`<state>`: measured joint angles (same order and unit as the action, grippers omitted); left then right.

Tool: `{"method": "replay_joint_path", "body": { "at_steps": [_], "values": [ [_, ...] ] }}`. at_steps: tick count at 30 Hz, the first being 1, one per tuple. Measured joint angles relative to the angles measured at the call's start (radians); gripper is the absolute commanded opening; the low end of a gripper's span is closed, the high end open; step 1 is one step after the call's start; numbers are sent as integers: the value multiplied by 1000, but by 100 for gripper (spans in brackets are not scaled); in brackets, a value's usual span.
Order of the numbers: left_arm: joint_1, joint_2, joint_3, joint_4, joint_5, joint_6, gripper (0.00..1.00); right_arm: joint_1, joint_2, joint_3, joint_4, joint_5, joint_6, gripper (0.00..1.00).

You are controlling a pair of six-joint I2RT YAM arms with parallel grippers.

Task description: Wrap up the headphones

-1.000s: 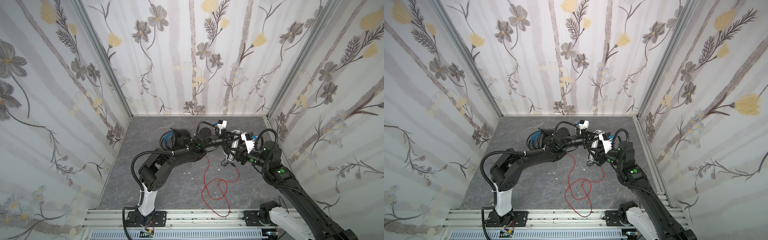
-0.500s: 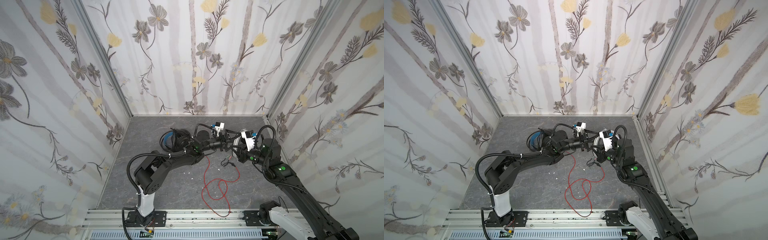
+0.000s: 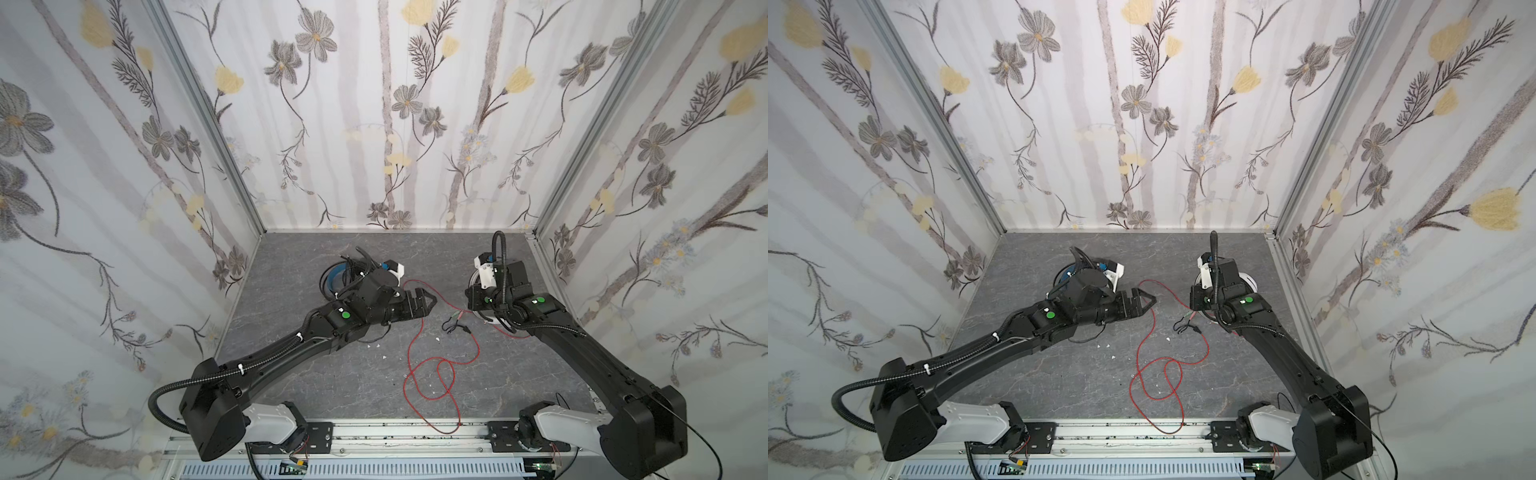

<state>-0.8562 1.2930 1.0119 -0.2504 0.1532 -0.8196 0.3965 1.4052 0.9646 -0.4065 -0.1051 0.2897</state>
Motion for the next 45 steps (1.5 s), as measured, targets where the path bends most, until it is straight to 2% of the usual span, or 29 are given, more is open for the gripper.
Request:
{"method": "replay_joint_path", "body": {
  "at_steps": [6, 12, 16, 21, 26, 31, 35, 38, 45],
  "values": [
    [-49, -147, -196, -189, -150, 6, 100, 163, 132, 22, 34, -8, 128, 3],
    [-103, -176, -280, -261, -290, -36, 100, 254, 296, 37, 72, -19, 193, 8],
    [-143, -155, -300, -288, -368, -86, 100, 271, 366, 44, 108, -19, 226, 28],
    [-158, -65, -298, -308, -440, -161, 100, 306, 398, 66, 135, -21, 257, 49],
    [-169, 2, -321, -318, -477, -244, 100, 343, 381, 54, 220, -24, 305, 62],
    [-170, 16, -369, -306, -472, -275, 100, 340, 286, 29, 240, -18, 318, 73],
    [-161, 40, -276, -312, -461, -216, 100, 328, 221, 142, 198, 32, 232, 78],
    [-149, 96, -156, -306, -451, -171, 100, 309, 164, 196, 168, 84, 168, 86],
    [-132, 428, 208, -299, -366, -122, 83, 174, 101, 195, 75, 145, 20, 91]
  ]
}}
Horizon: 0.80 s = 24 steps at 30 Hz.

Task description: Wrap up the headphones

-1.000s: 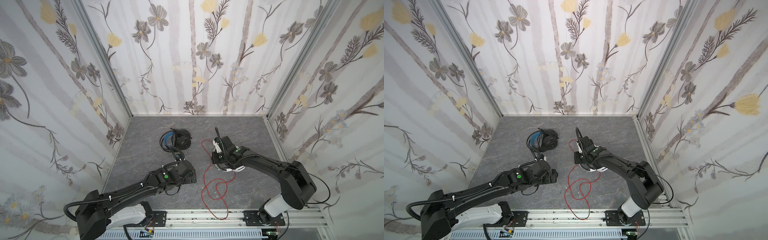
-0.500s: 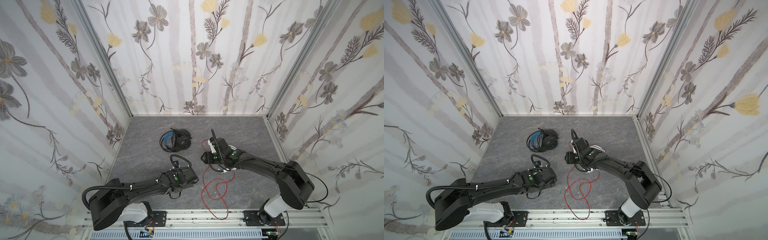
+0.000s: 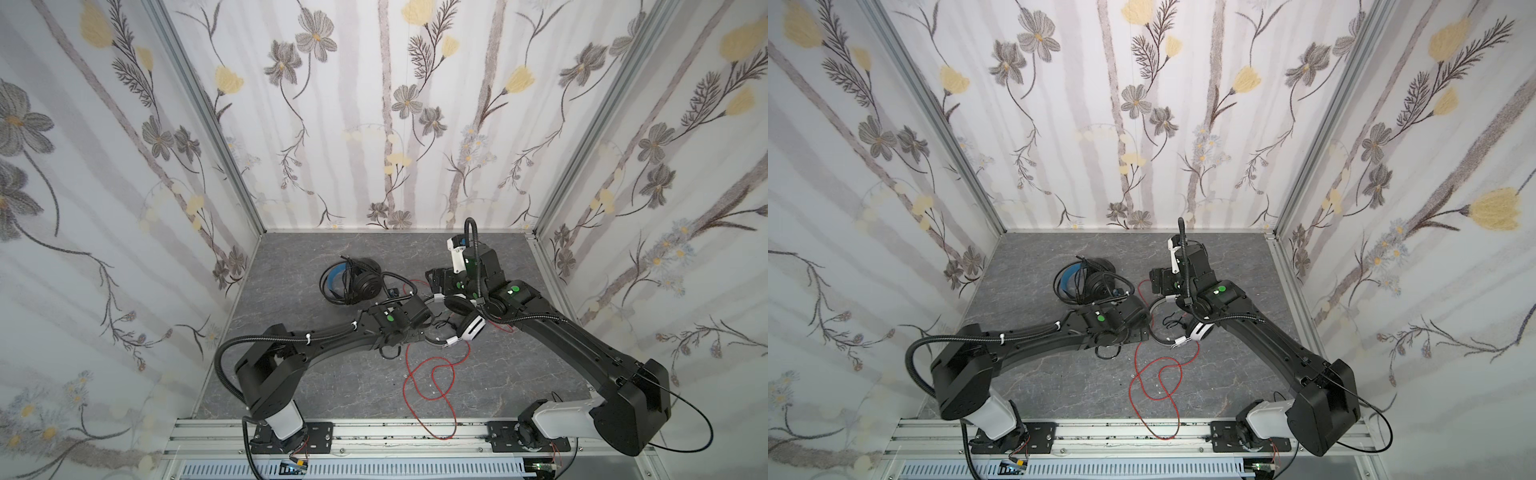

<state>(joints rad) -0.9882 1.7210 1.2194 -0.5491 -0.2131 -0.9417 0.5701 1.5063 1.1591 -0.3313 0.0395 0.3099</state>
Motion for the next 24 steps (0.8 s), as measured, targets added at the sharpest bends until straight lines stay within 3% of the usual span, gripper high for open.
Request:
{"method": "replay_joint_path", "body": {
  "at_steps": [5, 10, 14, 24],
  "values": [
    [40, 171, 154, -16, 55, -3, 76, -56, -39, -11, -38, 19, -106, 92],
    [59, 316, 286, -54, 90, -19, 60, -87, -87, -25, -56, 17, -186, 93],
    [61, 359, 338, -84, 112, -28, 45, -91, -109, -66, -29, 16, -206, 93],
    [83, 410, 365, -134, 124, -53, 24, -95, -145, -103, -7, -14, -213, 94]
  ]
}}
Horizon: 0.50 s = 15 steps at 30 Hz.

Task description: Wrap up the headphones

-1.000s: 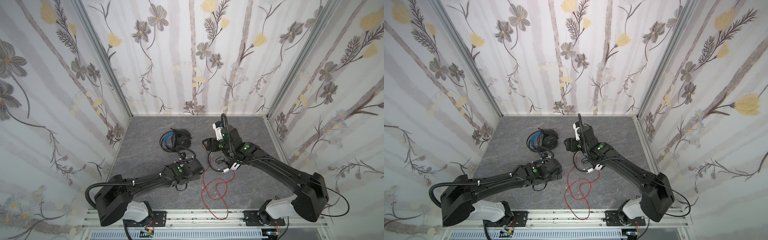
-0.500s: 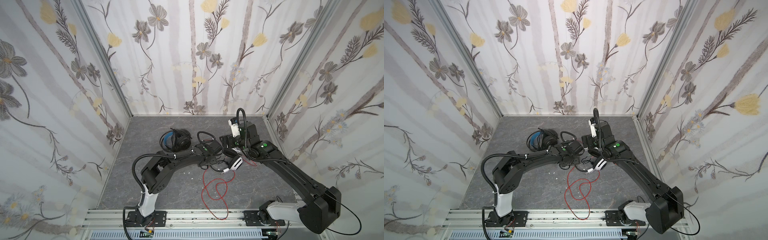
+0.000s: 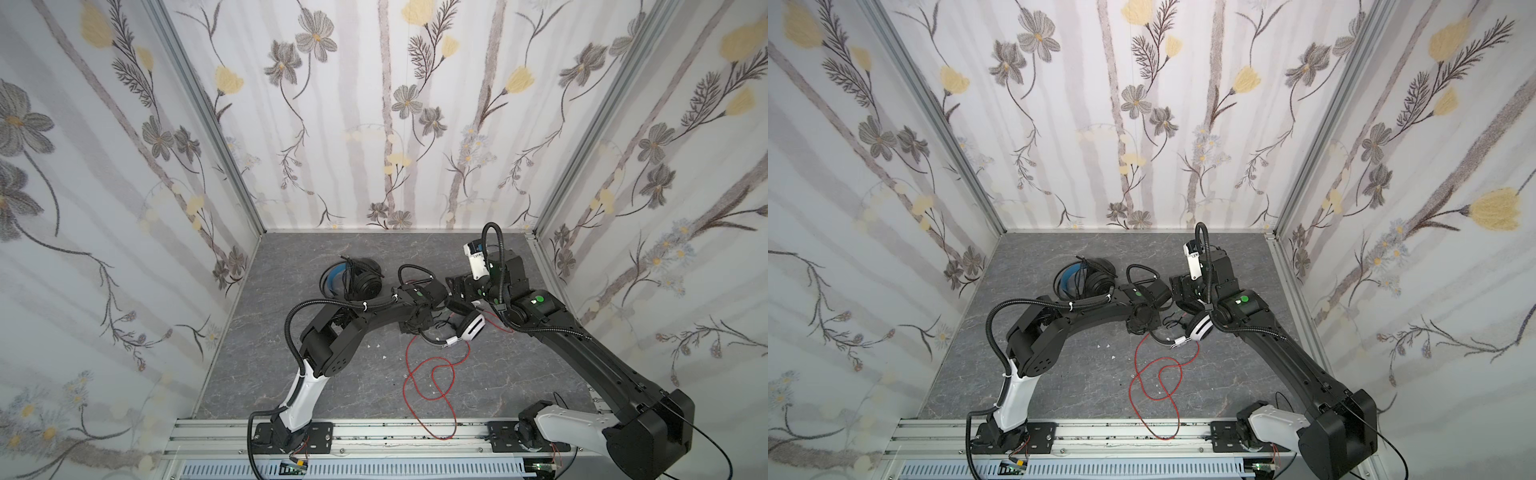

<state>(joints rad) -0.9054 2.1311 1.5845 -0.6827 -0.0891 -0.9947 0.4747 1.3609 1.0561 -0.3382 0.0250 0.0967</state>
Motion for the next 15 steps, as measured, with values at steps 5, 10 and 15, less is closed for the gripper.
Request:
{"method": "replay_joint_path", "body": {
  "at_steps": [5, 10, 15],
  "values": [
    [12, 22, 15, 5, 9, -1, 15, -3, -13, 0, 7, 0, 0, 94],
    [20, 24, 44, -18, 1, 24, 0, -11, -34, -19, 27, 1, 0, 93],
    [21, -29, 71, -70, -56, 85, 0, -24, -94, -37, 28, 1, 0, 93]
  ]
}}
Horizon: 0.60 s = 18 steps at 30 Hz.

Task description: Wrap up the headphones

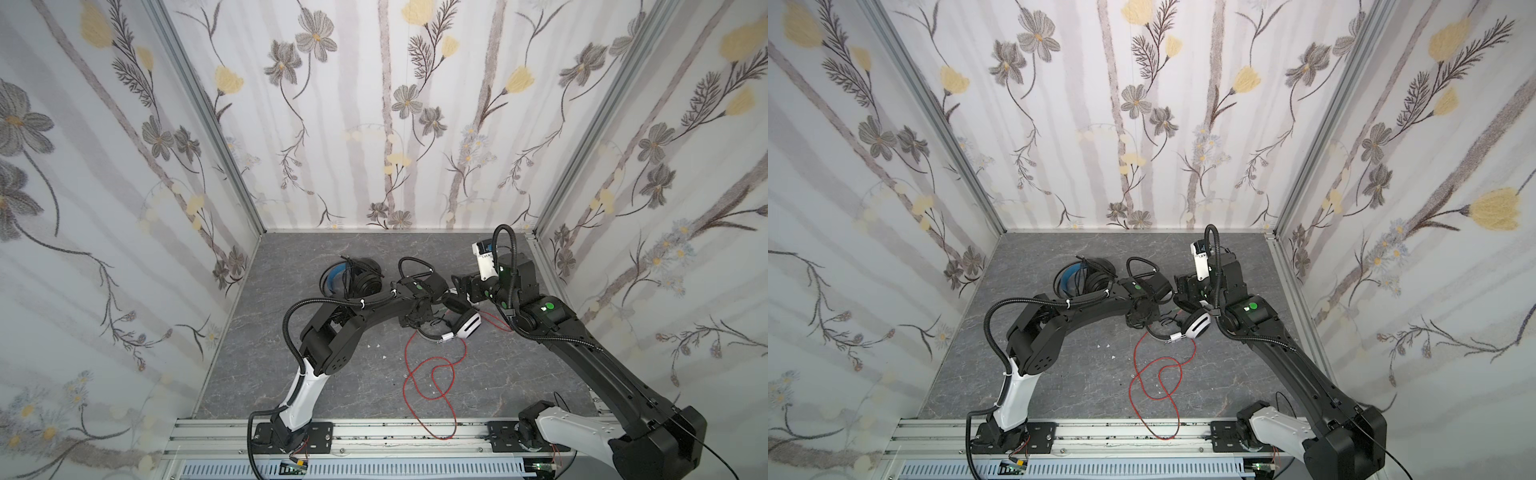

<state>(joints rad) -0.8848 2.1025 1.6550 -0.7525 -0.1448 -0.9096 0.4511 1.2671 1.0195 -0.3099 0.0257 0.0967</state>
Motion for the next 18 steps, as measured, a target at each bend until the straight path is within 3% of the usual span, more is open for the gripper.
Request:
{"method": "replay_joint_path", "body": {
  "at_steps": [5, 9, 18],
  "values": [
    [0, -108, 58, -74, -80, 114, 0, -16, -95, -58, 24, -35, -6, 91],
    [-2, -222, 119, -120, -125, 235, 0, -58, -243, -127, 72, -153, -52, 93],
    [18, -357, 248, -264, -175, 544, 0, -103, -377, -185, 170, -350, -79, 93]
  ]
}}
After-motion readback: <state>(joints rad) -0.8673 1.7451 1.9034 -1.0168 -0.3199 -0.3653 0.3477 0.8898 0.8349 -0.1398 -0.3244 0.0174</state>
